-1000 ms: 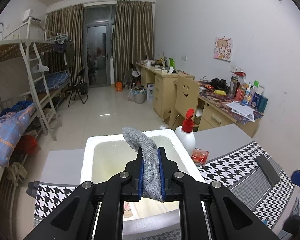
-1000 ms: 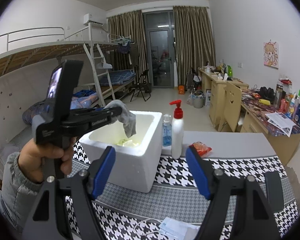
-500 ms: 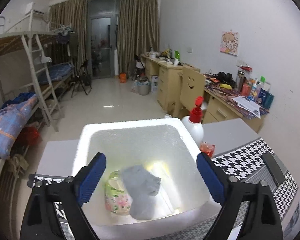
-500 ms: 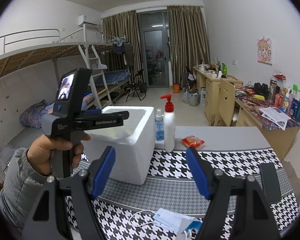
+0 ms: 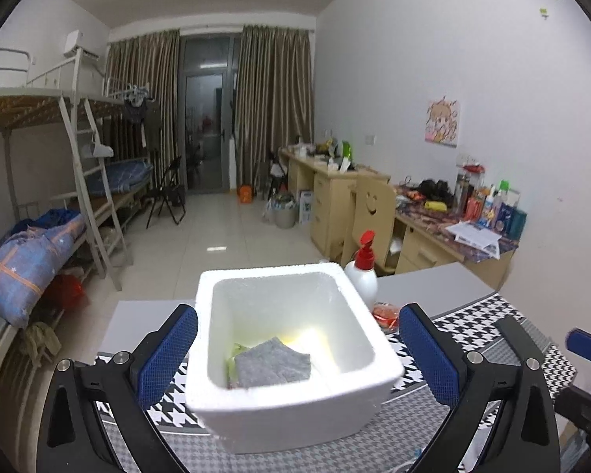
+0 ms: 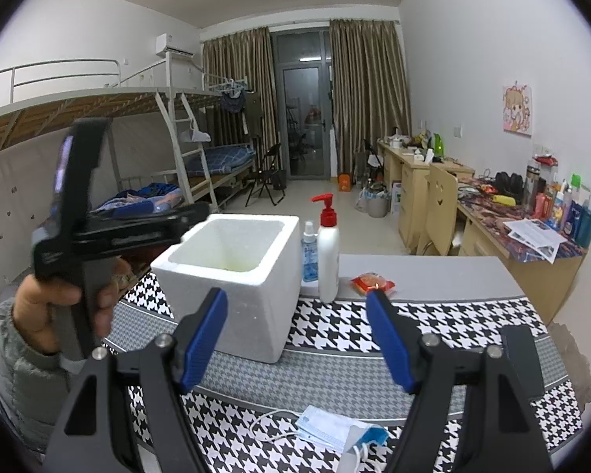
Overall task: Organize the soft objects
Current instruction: 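Move both grippers back toward the blue mask and white foam strip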
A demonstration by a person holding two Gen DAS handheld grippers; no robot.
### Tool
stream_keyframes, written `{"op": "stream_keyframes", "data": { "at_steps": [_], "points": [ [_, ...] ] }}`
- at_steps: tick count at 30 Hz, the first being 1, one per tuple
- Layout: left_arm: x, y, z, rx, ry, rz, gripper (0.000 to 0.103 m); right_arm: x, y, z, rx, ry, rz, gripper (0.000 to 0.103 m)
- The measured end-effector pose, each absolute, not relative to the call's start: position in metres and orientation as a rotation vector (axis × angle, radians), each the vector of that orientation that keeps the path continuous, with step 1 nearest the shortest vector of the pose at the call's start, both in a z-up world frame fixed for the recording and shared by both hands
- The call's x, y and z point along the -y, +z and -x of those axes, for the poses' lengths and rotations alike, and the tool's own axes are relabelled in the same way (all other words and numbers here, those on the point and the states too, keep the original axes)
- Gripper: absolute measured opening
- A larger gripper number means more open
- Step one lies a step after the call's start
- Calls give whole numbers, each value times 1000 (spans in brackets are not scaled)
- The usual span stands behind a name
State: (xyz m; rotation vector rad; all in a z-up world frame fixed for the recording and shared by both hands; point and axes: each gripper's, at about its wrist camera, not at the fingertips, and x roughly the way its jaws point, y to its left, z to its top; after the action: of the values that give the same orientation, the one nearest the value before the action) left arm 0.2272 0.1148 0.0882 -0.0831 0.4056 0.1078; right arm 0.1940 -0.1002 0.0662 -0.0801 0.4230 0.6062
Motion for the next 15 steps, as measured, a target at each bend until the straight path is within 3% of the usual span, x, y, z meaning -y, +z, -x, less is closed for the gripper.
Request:
{"op": "stream_keyframes", "data": {
  "at_steps": [15],
  "points": [
    [-98, 90, -160, -334, 68, 88, 102, 105, 68, -167, -395, 606, 75, 79]
  ]
}}
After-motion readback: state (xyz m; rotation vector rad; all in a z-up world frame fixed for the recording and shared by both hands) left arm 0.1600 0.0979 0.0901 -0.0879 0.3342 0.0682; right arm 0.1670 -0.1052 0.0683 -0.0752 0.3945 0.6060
